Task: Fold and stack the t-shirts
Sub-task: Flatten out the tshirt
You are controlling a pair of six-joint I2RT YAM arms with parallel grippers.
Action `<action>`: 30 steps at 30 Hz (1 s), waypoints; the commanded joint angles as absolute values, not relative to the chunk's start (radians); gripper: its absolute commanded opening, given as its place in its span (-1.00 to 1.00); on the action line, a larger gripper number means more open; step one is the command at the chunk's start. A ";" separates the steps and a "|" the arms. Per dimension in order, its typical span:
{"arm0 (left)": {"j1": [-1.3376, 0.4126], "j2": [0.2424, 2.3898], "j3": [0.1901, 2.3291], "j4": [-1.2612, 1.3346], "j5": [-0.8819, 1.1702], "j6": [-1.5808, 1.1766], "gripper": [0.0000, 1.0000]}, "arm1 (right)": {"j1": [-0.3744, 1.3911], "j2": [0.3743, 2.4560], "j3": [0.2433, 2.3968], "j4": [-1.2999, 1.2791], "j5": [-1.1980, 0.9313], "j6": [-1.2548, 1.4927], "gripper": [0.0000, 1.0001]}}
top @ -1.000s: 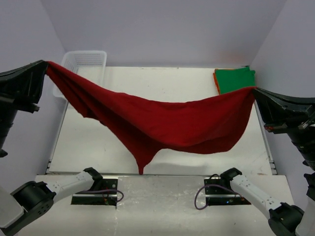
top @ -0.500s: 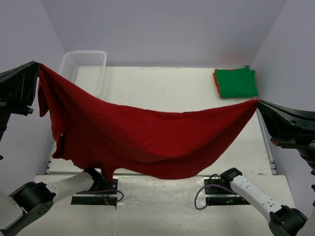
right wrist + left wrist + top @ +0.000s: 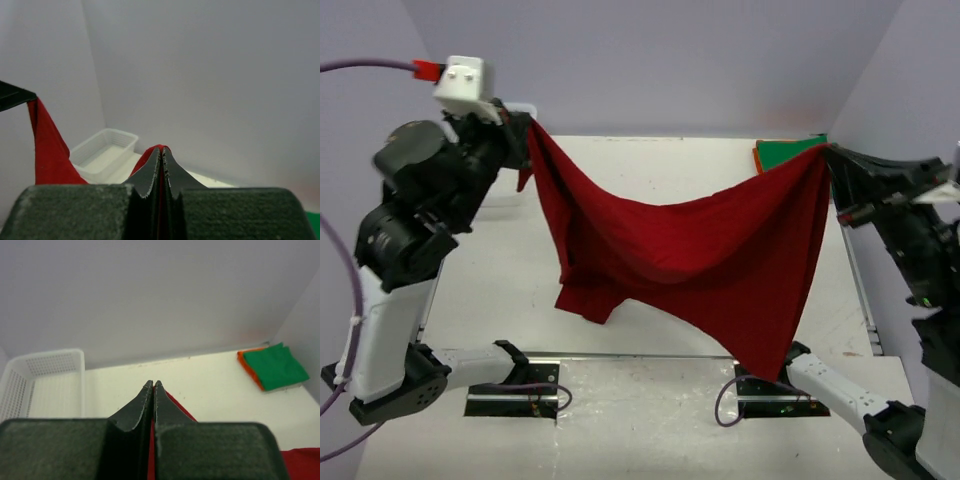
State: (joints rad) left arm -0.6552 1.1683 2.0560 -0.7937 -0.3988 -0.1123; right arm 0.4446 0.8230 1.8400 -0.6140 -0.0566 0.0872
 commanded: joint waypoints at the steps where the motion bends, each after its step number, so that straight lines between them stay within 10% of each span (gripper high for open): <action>1: -0.652 1.219 1.990 -0.707 -0.483 -0.103 -1.00 | 0.445 0.958 1.802 -0.587 0.124 0.051 -1.00; 9: -0.650 1.301 2.049 -0.686 -0.479 -0.086 -1.00 | 0.443 1.098 1.813 -0.587 0.223 -0.034 -1.00; 30: -0.650 1.074 2.355 -0.830 -0.285 -0.104 -1.00 | 0.443 0.882 1.956 -0.623 -0.308 0.090 -1.00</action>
State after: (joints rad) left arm -0.6548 1.0698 2.3302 -0.8158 -0.3225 -0.1120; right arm 0.4442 0.8822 1.9457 -0.6567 -0.2058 0.0559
